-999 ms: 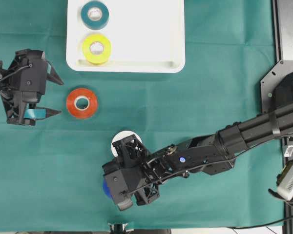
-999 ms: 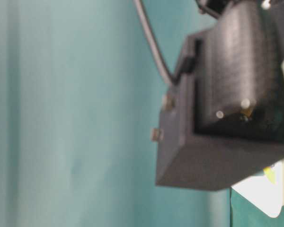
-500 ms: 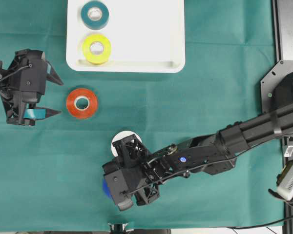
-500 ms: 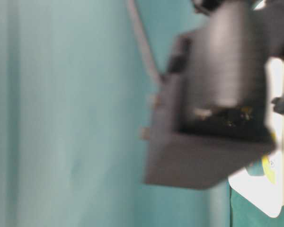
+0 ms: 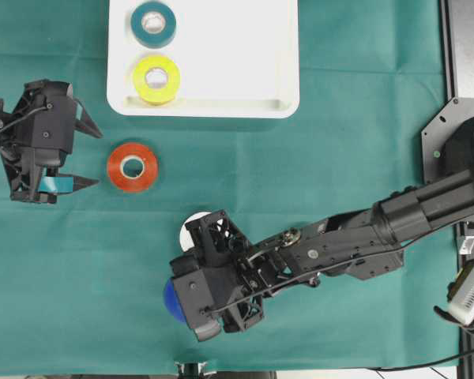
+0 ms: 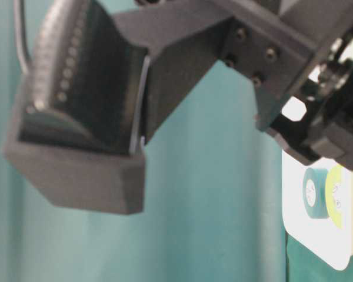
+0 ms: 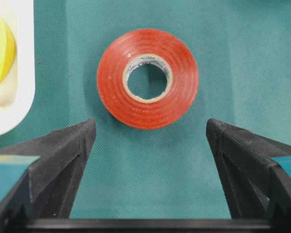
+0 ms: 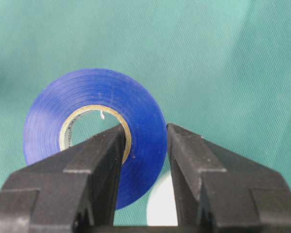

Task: Put the tape alternately from left to right into the white case.
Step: 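Close right gripper on the blue roll's core and begin lifting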

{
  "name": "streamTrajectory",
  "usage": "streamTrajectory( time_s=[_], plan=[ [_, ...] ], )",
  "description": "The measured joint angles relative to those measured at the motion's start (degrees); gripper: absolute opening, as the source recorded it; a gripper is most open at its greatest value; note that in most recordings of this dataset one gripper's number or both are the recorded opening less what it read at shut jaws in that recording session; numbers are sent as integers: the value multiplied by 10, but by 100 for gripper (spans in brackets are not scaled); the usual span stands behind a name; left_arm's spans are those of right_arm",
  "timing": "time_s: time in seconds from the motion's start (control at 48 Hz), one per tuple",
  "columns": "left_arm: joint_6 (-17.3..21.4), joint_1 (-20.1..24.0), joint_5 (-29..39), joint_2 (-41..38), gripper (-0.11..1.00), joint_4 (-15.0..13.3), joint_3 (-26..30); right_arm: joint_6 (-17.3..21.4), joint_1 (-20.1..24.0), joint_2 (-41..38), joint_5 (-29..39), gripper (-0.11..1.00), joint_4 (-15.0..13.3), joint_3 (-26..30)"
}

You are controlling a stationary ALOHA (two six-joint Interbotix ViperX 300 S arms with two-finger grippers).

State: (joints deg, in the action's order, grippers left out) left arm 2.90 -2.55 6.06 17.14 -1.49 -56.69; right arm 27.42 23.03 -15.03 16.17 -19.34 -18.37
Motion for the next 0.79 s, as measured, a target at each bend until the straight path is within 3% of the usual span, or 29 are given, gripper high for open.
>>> streamTrajectory(
  time_s=[0.479, 0.791],
  plan=[
    [-1, 1, 0, 0, 100, 0, 1, 0, -61, 28, 79, 1, -4, -12],
    [0, 0, 0, 0, 100, 0, 1, -1, -127, 69, 90, 1, -40, -52]
  ],
)
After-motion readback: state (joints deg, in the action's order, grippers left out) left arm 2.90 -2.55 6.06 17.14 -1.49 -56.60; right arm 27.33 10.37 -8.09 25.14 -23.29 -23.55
